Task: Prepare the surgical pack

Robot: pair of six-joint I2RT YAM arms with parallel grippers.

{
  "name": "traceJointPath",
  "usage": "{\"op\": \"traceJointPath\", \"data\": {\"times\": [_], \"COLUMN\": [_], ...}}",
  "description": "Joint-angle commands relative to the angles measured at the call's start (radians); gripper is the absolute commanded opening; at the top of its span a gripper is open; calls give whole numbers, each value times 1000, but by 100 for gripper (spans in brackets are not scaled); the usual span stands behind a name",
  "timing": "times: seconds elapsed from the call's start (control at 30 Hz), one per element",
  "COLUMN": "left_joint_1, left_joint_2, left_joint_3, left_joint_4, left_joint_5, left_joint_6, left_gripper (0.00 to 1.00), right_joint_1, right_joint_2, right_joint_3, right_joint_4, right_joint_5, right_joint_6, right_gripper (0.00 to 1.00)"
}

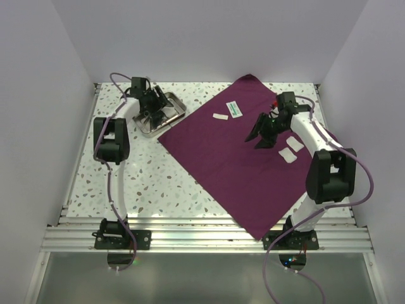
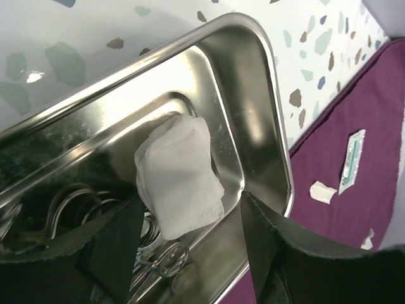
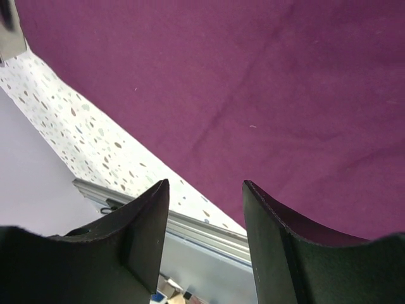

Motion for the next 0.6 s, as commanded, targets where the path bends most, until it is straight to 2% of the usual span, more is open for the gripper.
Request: {"op": "traceJointPath", "data": {"times": [0.0, 0.17, 0.27, 0.37, 0.47, 0.57], "left_joint_1": [-8, -57, -89, -111, -132, -134], "left_joint_2": [-82, -183, -235, -289, -377, -440], "left_joint_3": [4, 2, -27, -68, -180, -265], "left_joint_4": [-112, -135, -124, -124, -88, -89], "left_joint_5": [-125, -266, -303, -282, -234, -144], "left_joint_6": [72, 155, 199, 195, 169, 158], "left_gripper": [66, 66, 66, 66, 66, 65], "right_joint_1": [-42, -177, -347, -419, -494, -530], "right_joint_2": [-63, -103, -169, -214, -257, -280], "right_joint_3": [-17, -123, -256, -336, -395, -444], "right_joint_4": [7, 39, 91, 89, 65, 87], "right_joint_5": [41, 85, 87, 103, 131, 140], "right_joint_6": [14, 20, 21, -37, -94, -115], "right_gripper": [54, 54, 52, 50, 46, 43]}}
